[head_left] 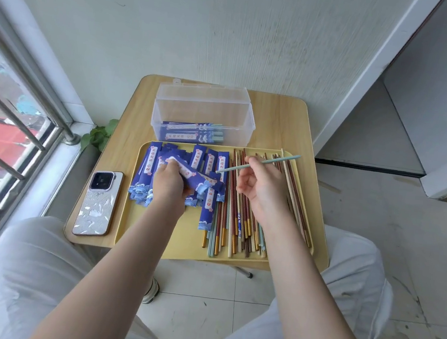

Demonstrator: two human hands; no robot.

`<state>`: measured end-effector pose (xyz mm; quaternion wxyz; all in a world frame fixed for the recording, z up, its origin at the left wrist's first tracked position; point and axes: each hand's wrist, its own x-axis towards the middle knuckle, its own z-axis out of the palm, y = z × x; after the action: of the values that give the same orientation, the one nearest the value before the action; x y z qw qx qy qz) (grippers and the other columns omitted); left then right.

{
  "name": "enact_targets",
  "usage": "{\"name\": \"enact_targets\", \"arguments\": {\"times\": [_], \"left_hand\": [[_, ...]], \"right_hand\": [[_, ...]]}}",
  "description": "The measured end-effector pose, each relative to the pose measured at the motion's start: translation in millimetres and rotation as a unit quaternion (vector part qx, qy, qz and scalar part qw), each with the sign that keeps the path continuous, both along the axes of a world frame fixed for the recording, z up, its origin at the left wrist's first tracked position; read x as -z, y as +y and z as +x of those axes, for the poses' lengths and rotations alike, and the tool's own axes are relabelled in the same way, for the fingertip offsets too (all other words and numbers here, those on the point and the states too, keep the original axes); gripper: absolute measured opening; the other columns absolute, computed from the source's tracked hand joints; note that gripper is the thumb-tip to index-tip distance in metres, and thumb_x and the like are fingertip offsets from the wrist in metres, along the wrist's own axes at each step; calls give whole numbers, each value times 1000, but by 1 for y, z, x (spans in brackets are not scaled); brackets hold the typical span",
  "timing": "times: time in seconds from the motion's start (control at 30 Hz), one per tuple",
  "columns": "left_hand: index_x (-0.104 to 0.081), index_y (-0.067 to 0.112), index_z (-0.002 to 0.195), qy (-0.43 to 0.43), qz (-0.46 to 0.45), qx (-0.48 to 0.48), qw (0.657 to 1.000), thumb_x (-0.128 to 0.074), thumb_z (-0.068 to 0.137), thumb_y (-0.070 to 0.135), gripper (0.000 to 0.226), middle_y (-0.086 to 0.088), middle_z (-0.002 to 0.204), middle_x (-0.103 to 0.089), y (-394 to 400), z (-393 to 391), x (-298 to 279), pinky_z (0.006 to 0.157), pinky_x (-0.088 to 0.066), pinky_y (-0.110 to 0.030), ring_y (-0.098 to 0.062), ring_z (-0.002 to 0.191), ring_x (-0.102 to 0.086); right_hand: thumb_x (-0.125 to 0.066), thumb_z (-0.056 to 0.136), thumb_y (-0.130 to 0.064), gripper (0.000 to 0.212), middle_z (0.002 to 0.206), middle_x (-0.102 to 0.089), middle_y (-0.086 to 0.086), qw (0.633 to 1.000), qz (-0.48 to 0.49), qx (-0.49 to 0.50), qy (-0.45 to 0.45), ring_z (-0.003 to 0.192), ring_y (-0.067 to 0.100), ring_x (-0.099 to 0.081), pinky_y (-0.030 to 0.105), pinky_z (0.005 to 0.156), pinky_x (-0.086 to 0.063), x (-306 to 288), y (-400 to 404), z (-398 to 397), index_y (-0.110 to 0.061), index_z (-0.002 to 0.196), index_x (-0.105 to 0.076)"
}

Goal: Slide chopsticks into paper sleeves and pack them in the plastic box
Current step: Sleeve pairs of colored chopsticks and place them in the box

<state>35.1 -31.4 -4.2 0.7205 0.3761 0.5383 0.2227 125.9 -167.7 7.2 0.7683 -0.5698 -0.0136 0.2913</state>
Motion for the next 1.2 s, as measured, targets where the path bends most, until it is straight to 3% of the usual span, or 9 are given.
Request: {"name": "enact_targets", "arguments": {"times": [0.2,0.5,0.63,0.73,0.83,0.93,1.03,1.13,1.2], "left_hand": [[-49,11,114,-52,-19,-64,996,-46,106,24,16,-8,89,-68,1,-4,-3,49,-55,-21,-12,56,-71],[-48,11,115,-56,-26,-76,995,-46,105,21,14,-7,84,-69,4,-4,-3,64,-61,-26,-13,53,-70],[-48,10,114,-38,-4,-67,997,-46,104,17,12,-9,87,-70,1,-2,-2,52,-58,-24,-15,56,-72],[-48,8,107,14,46,-15,999,-50,100,12,8,-9,76,-68,0,0,-2,43,-50,-21,-14,49,-67],[-48,8,99,61,56,55,995,-57,94,7,10,-9,74,-69,-1,1,-2,44,-44,-22,-11,39,-55],[-51,-5,123,68,41,133,988,-60,90,4,35,-9,66,-68,1,-1,0,38,-38,-20,-11,37,-50],[-45,-5,141,66,52,207,975,-68,89,8,59,-4,56,-60,3,-6,3,38,-37,-22,-12,39,-46],[-65,13,124,136,136,267,944,-79,83,30,46,-2,70,-58,-2,-8,-5,49,-47,-31,-15,52,-53],[-69,22,111,207,241,259,912,-78,81,41,36,13,77,-57,-4,-9,-9,67,-55,-34,-5,70,-58]], "right_hand": [[-53,100,-8,7,66,-66,6,1000,-7,1,-4,53,20,-60,29,51,-48,-1,-1,-3,-5,96,-58],[-52,99,-8,6,71,-67,11,996,-53,59,-43,54,24,-61,30,50,-48,4,2,-1,-4,98,-57],[-56,100,-11,4,81,-72,13,997,-32,0,-63,61,25,-66,31,55,-52,1,7,-6,-7,99,-58],[-60,99,-11,8,86,-72,12,996,-26,-6,-84,68,22,-68,29,58,-55,3,9,-9,-5,103,-60],[-65,96,-10,7,99,-69,15,994,-31,-8,-100,85,23,-70,34,69,-60,6,10,-8,-6,102,-63],[-64,96,-8,6,109,-68,18,994,-16,-9,-107,97,19,-69,40,81,-61,7,9,-4,-5,101,-63],[-61,97,-4,3,106,-70,20,994,12,-16,-105,99,28,-71,35,76,-61,5,3,5,-5,100,-62],[-60,96,0,3,93,-70,19,995,19,-5,-99,86,29,-71,32,67,-60,0,-3,14,-3,96,-61],[-61,95,2,6,86,-69,13,996,12,17,-91,77,22,-69,29,65,-60,-4,-6,19,-4,92,-62]]}}
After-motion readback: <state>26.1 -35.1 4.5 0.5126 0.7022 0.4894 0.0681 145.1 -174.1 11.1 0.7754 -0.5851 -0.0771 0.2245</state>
